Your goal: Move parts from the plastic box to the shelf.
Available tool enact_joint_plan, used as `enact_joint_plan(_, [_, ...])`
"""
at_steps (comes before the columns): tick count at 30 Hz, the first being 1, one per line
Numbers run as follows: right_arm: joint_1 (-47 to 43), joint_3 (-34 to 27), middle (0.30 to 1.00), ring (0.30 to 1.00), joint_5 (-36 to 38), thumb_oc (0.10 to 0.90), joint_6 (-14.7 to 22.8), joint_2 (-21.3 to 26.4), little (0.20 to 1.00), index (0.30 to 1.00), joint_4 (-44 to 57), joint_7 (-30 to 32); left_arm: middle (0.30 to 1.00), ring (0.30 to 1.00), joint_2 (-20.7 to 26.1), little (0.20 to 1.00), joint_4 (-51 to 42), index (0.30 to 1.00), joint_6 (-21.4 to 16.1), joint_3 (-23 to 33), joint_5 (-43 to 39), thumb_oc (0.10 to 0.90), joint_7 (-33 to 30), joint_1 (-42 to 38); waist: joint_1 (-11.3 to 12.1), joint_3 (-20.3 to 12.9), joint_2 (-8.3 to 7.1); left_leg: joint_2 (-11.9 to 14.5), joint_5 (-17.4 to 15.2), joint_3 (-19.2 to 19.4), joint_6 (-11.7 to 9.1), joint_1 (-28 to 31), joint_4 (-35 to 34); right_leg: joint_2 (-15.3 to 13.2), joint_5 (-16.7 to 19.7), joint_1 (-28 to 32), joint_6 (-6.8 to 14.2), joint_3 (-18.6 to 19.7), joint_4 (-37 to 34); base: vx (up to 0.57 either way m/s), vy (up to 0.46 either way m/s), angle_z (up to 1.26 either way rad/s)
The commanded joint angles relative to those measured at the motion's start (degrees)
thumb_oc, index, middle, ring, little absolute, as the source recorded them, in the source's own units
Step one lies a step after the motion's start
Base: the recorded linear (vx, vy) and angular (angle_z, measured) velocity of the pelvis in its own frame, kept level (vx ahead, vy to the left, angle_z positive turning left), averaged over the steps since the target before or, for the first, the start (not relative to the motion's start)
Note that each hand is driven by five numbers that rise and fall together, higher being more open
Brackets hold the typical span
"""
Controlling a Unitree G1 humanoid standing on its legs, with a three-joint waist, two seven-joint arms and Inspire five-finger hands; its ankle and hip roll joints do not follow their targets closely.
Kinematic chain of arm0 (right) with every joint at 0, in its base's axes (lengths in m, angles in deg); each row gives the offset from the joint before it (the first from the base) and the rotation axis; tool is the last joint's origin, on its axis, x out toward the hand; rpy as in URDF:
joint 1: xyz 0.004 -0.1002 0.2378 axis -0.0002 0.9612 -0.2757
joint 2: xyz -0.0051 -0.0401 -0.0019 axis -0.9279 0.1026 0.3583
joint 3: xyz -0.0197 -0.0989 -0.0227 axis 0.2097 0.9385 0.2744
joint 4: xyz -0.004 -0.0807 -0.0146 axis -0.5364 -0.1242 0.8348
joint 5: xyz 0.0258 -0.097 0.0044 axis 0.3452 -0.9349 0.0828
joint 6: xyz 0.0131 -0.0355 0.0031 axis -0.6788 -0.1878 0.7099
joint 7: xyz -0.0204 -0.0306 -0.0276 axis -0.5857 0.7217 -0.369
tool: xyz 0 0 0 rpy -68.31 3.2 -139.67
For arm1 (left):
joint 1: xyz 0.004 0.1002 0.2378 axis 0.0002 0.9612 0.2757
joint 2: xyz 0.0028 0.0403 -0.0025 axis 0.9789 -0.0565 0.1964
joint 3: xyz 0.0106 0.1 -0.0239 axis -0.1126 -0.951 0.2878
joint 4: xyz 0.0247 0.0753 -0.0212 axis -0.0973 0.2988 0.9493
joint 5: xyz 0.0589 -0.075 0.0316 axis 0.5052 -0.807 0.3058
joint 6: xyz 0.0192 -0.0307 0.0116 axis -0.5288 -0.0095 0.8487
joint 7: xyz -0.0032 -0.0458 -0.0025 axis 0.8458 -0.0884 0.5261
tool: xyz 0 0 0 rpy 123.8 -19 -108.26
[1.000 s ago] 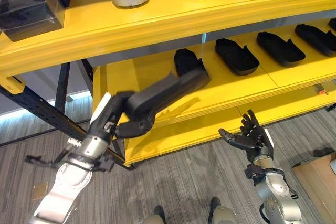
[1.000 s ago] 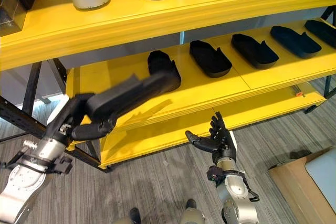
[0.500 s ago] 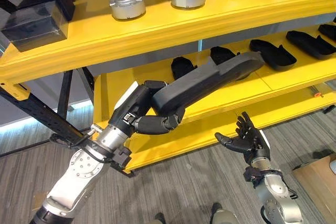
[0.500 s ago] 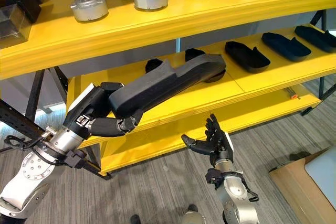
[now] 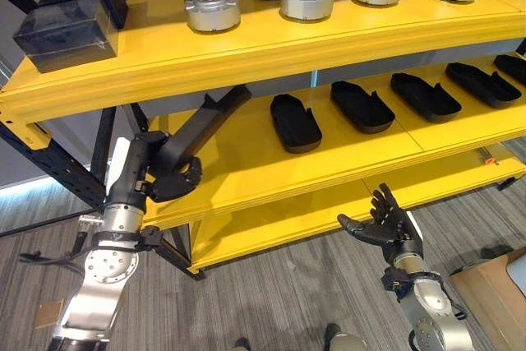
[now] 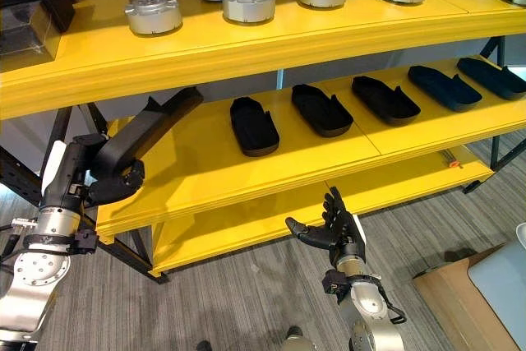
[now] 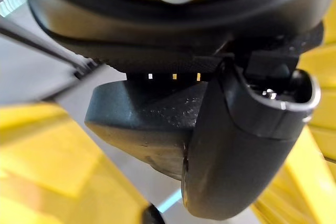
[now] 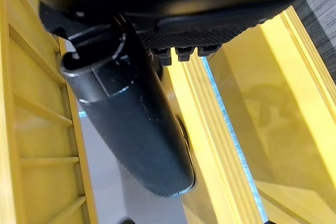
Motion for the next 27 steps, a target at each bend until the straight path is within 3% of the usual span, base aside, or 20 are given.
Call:
enact_joint_plan(1, [-4.92,-2.50,1.000,1.000,1.51,0.900,5.41,0.26,1.000,1.000,3.99,0.29,0.300,0.300,3.52,0.300,-4.96,0.300,-5.59,7.39,3.66,0.400,-6.44,-7.02,-0.07,-1.08,-0.94,4.32,-3.55,0.98,-0.70,0.64,3.77,-3.97,-5.72,6.70,4.19,1.50,-3.01,0.00,0.000,0.00])
enact_joint_plan(10, [-5.19,-2.81,1.000,1.000,2.22,0.900,5.50,0.49,1.000,1.000,3.64,1.12,0.300,0.300,3.79,0.300,-2.63,0.300,-3.61,9.68,11.85,0.400,-11.60,-6.95,-0.16,-0.87,-0.93,4.42,-3.76,1.29,-0.74,0.44,4.11,-4.12,-5.93,6.43,4.22,1.68,-2.78,0.00,0.000,0.00])
enact_joint_plan(15, [-4.96,-2.69,1.000,1.000,2.40,0.900,5.61,0.64,1.000,1.000,3.79,1.58,0.300,0.300,3.19,0.300,-1.58,0.300,-2.26,7.70,16.68,0.400,-13.30,-8.75,-0.51,-0.75,-0.94,4.33,-3.91,1.16,-0.77,0.10,4.42,-4.28,-6.09,6.37,4.23,1.58,-2.59,0.00,0.000,0.00])
enact_joint_plan(16, [-4.83,-2.34,1.000,1.000,2.65,0.900,5.75,0.94,1.000,1.000,3.86,1.72,0.300,0.300,4.83,0.300,-0.42,0.300,-0.48,7.06,22.85,0.400,-14.87,-9.83,-0.82,-0.67,-0.90,4.36,-4.05,1.29,-0.85,-0.04,4.64,-4.33,-6.19,6.24,4.26,1.62,-2.48,0.00,0.000,0.00])
enact_joint_plan(27, [-4.21,-1.15,1.000,1.000,3.51,0.900,5.18,1.47,1.000,1.000,4.24,2.31,0.300,0.300,4.64,0.300,7.99,0.300,4.48,0.00,31.54,0.400,-16.00,-18.30,-2.16,-0.10,-0.82,4.47,-4.31,1.42,-0.93,-1.58,5.92,-4.40,-6.69,4.42,4.21,2.10,-0.97,0.00,0.000,0.01])
